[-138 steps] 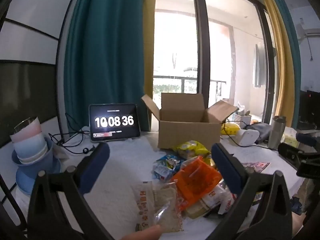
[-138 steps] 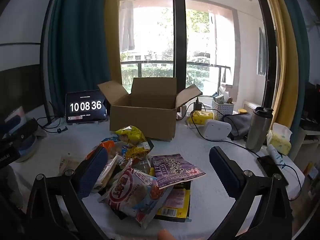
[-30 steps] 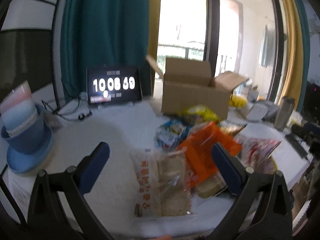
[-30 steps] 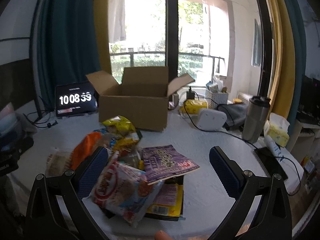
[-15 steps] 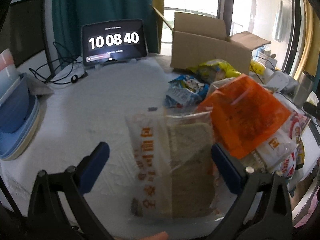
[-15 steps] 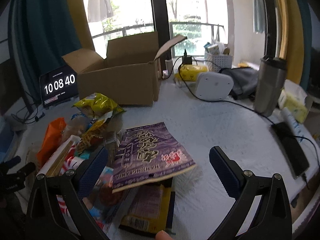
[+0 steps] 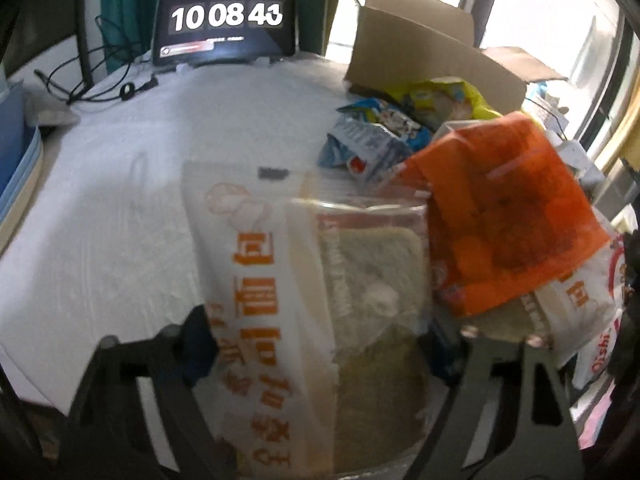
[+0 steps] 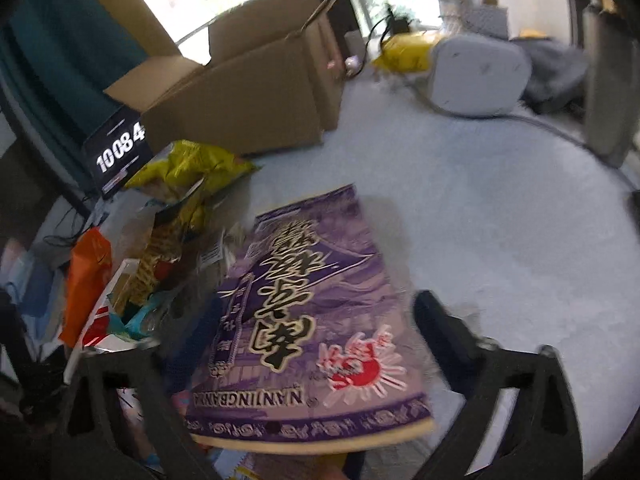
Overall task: Organize snacks
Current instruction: 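Grasp the bread loaf bag with the left tool while the right tool grasps the purple packet, then carry the bread bag and purple packet into the cardboard box and release both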
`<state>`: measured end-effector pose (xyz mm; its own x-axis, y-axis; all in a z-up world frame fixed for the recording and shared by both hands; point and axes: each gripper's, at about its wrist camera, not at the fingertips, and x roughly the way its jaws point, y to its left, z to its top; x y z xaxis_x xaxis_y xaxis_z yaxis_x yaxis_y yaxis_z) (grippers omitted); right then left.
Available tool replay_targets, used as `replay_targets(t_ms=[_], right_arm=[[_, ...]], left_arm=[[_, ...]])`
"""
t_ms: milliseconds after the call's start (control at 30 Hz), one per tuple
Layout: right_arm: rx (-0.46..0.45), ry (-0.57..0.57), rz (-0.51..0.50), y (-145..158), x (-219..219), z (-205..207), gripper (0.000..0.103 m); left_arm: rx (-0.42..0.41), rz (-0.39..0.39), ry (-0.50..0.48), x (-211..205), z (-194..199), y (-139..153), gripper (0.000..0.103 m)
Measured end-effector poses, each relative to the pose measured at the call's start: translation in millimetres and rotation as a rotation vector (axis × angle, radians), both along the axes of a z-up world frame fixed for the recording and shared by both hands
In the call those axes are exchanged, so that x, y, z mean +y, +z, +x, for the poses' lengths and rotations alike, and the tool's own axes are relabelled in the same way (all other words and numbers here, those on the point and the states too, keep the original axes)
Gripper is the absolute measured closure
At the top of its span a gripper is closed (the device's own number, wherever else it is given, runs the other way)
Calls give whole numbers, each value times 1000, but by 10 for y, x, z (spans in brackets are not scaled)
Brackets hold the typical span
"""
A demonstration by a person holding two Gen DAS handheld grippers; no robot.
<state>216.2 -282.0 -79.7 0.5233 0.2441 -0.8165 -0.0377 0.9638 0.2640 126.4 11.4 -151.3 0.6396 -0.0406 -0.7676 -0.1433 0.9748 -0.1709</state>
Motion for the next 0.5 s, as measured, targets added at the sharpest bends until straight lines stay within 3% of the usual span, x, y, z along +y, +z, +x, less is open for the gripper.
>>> replay_targets(t_ms=[67,200,333,500], right_arm=[[-3,3,-25,-5,1,17,44],[-53,27,-76,109,-21,-14,85],[-115,60,-100,230,-67,-45,94],[-217,70,-135,546,-123,-100,97]], left_arm=[[-6,10,7,-42,-14,27,33],[-29,24,19,-107,-44,135,38],[-83,48,20,-164,-91,337,38],[-144,59,26,-189,-101,642,38]])
